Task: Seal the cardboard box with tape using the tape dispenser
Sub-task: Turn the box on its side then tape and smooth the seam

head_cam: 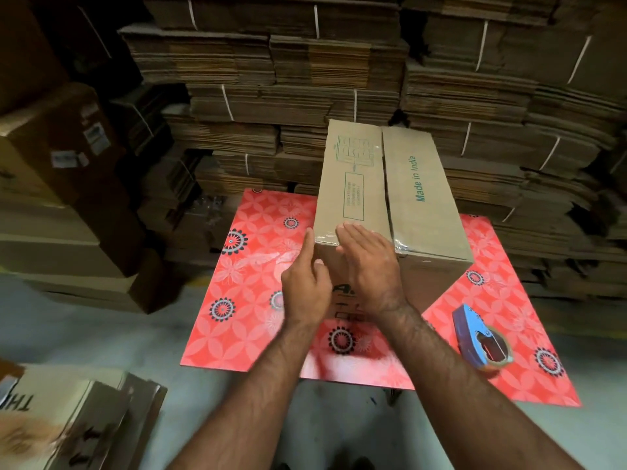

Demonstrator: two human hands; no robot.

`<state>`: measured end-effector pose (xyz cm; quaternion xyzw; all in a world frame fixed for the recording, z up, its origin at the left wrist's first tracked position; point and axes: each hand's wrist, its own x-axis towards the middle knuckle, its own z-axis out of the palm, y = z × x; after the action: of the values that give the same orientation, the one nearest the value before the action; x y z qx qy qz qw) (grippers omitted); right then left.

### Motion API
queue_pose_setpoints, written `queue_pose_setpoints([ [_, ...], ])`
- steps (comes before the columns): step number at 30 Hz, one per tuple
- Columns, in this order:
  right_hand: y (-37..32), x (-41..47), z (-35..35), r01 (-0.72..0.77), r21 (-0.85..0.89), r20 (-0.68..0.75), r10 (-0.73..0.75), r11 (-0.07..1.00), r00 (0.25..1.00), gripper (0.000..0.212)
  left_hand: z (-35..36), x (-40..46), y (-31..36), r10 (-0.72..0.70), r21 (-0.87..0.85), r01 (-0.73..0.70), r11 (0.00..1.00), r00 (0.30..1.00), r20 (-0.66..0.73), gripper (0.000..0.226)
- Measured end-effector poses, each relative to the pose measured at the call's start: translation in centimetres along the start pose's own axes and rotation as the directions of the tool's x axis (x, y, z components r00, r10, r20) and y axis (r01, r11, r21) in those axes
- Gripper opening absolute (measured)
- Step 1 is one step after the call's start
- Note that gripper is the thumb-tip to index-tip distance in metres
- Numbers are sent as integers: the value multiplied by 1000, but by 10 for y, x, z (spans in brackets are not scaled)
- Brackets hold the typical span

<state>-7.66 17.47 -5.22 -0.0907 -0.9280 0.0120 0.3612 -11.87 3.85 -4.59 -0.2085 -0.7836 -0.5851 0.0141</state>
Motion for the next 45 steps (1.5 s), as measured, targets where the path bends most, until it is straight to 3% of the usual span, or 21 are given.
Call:
queue_pose_setpoints([
  [4,2,-1,-1,-37,56,62,33,998,998,40,0,17,-2,-265,-179,308,934,937,227,76],
  [8,1,1,-5,-50,86,96,41,995,994,41,-12,32,-11,-241,-241,337,910,903,355,56],
  [9,0,1,-6,-55,87,98,46,995,994,41,-17,34,-12,-201,-222,280,934,926,321,52],
  [11,-1,3,-6,-60,77,100,52,995,994,42,-26,40,-13,40,-107,-13,994,966,256,45],
  [13,1,3,-5,-53,93,107,43,994,993,42,-29,50,-23,314,8,-332,943,899,304,44],
  [16,4,2,-6,-46,113,120,33,993,992,40,-29,62,-44,435,182,-534,826,808,396,47],
  [18,5,3,-7,-32,113,113,19,993,993,35,-34,64,-51,440,241,-578,780,779,446,52],
  [21,4,4,-9,-6,109,95,-4,994,995,33,-36,61,-47,498,254,-618,744,767,405,50],
  [25,3,0,-12,-10,81,144,-1,997,990,39,-27,56,-36,620,221,-736,640,665,417,50],
  [32,23,-16,-18,8,-1,119,-8,1000,993,51,-30,63,-39,681,306,-787,536,617,394,41],
  [36,42,-28,-26,-24,-43,82,28,999,996,59,-28,61,-39,692,331,-784,525,620,370,50],
  [40,43,-30,-29,-13,-63,63,17,998,998,47,-29,61,-39,681,338,-783,521,621,388,53],
  [45,63,-44,-41,-69,-109,99,80,992,992,63,-31,59,-34,653,346,-764,545,646,397,59],
])
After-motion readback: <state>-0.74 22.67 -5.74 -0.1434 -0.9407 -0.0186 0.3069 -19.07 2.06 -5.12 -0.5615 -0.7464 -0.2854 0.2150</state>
